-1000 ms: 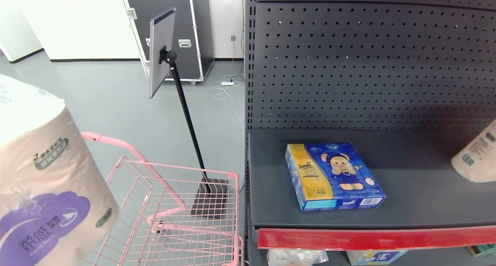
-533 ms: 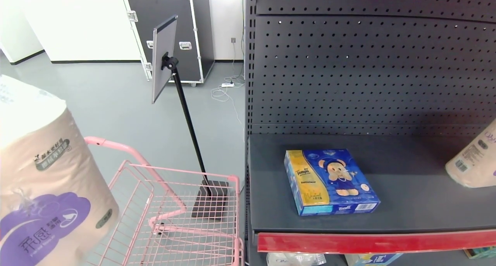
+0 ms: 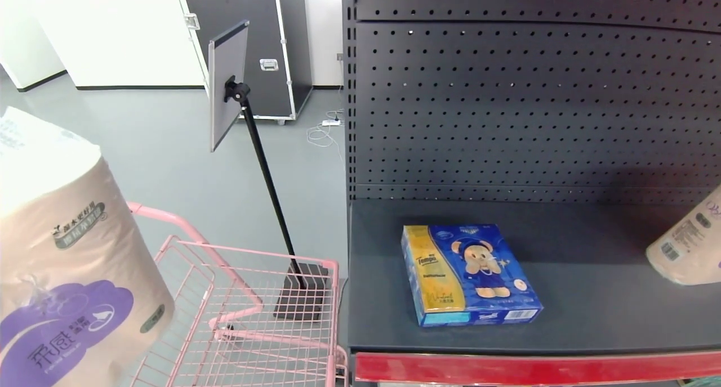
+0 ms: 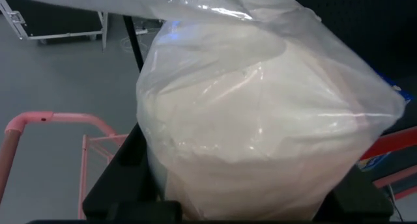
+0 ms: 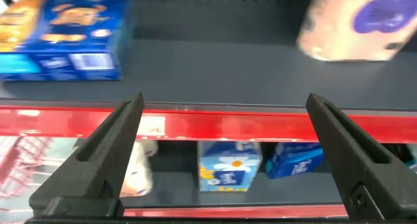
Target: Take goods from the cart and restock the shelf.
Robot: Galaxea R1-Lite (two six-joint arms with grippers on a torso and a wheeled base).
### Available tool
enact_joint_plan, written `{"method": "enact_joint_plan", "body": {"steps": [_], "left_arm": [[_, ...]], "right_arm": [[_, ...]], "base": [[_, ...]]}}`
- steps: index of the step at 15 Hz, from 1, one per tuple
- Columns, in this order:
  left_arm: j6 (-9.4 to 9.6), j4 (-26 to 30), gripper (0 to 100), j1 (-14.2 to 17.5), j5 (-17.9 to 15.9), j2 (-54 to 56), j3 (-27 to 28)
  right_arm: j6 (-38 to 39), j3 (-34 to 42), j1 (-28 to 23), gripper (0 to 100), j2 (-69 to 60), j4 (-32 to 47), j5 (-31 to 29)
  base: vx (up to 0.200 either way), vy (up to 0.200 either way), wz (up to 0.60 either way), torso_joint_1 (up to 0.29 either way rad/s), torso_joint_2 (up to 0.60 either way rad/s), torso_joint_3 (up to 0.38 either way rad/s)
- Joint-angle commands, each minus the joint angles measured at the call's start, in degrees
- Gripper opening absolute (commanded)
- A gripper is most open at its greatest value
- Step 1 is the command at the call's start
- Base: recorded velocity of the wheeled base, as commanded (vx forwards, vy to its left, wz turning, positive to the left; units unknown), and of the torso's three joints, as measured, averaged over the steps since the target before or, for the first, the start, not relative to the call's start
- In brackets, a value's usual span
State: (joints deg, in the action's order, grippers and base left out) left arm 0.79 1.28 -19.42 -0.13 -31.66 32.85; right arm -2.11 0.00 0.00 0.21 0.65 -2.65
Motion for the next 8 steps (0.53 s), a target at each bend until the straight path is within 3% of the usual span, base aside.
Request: {"method": "enact_joint_plan", "body": {"steps": [1,8], "left_arm": [[0.44,0.04,0,-0.09,-0.13,-0.25,0.28],[1.49,0.04,0,-0.09,-0.22,-0.25,0.63]], "right_arm": [[0.00,0.00,0.00,100,-0.03,-0.03,0.01],[0.00,0.00,0.00,100,-0.03,-0.03,0.01]], "base": [[0.000,-0.200,0.00,0.007,-0.01,0.002],[0.000,-0.200,0.00,0.000,0.00,0.004]]}}
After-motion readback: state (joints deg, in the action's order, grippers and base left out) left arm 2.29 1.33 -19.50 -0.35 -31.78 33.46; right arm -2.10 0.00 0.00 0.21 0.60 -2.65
